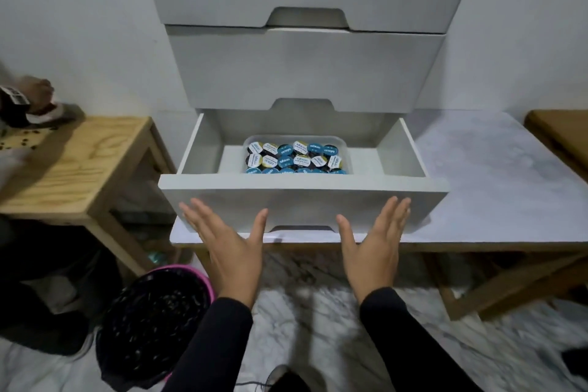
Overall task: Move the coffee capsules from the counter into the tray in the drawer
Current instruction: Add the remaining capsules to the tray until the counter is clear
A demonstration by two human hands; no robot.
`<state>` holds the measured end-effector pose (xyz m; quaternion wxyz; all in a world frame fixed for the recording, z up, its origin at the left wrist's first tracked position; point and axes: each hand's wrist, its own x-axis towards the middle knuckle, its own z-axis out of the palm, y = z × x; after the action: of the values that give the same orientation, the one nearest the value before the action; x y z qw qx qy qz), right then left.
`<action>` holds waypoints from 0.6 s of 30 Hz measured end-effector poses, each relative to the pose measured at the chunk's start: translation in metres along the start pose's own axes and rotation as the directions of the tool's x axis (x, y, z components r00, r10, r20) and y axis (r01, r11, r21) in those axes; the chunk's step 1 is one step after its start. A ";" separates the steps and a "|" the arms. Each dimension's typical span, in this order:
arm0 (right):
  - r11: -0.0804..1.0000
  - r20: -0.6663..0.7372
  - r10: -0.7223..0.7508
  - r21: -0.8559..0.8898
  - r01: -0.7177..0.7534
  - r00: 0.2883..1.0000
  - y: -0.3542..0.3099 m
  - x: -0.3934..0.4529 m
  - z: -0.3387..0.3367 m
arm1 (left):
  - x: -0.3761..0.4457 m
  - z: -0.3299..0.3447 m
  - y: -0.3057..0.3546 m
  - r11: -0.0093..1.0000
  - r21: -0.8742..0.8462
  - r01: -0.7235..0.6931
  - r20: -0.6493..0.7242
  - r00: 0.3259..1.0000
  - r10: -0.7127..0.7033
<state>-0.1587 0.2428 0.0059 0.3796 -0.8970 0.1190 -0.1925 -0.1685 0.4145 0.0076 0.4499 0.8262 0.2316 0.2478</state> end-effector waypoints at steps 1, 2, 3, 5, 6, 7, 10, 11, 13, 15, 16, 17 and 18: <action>0.999 -0.017 0.026 0.032 -0.026 1.000 0.002 0.000 0.005 | 0.004 0.003 -0.006 1.000 -0.025 0.010 -0.008 1.000 -0.010; 0.997 -0.034 0.056 0.062 -0.054 0.998 0.003 0.002 0.010 | 0.008 0.006 -0.009 0.998 -0.053 0.015 -0.015 1.000 -0.016; 0.993 -0.053 0.086 0.090 -0.081 0.995 0.005 0.005 0.016 | 0.011 0.010 -0.012 0.997 -0.079 0.015 -0.021 1.000 -0.017; 0.983 -0.096 0.125 0.150 -0.109 0.988 0.007 0.012 0.026 | 0.017 0.018 -0.015 0.993 -0.120 0.005 -0.033 0.999 -0.009; 0.977 -0.118 0.131 0.182 -0.108 0.984 0.009 0.015 0.031 | 0.020 0.022 -0.016 0.991 -0.136 -0.002 -0.038 0.999 -0.003; 0.972 -0.141 0.135 0.212 -0.103 0.981 0.010 0.019 0.036 | 0.023 0.027 -0.019 0.989 -0.148 -0.012 -0.045 0.999 0.005; 0.960 -0.192 0.140 0.268 -0.085 0.971 0.014 0.029 0.050 | 0.029 0.038 -0.025 0.984 -0.173 -0.037 -0.076 0.997 0.024; 0.960 -0.204 0.140 0.266 -0.083 0.969 0.015 0.033 0.052 | 0.031 0.041 -0.023 0.983 -0.181 -0.042 -0.081 0.996 0.028; 0.964 -0.209 0.143 0.251 -0.089 0.967 0.016 0.044 0.058 | 0.039 0.050 -0.023 0.981 -0.185 -0.052 -0.087 0.996 0.036; 0.964 -0.204 0.147 0.251 -0.093 0.968 0.015 0.056 0.065 | 0.050 0.058 -0.021 0.981 -0.183 -0.056 -0.087 0.995 0.041; 0.963 -0.200 0.145 0.254 -0.092 0.969 0.014 0.062 0.069 | 0.057 0.063 -0.021 0.980 -0.189 -0.056 -0.085 0.996 0.041; 0.962 -0.197 0.141 0.257 -0.088 0.970 0.012 0.068 0.072 | 0.062 0.067 -0.020 0.978 -0.198 -0.057 -0.080 0.996 0.042; 0.961 -0.193 0.138 0.262 -0.084 0.971 0.010 0.074 0.075 | 0.069 0.071 -0.020 0.977 -0.205 -0.060 -0.077 0.996 0.045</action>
<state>-0.0604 0.2570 -0.0309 0.4860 -0.8081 0.1832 -0.2778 -0.0751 0.4212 -0.0287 0.5180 0.7713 0.1989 0.3118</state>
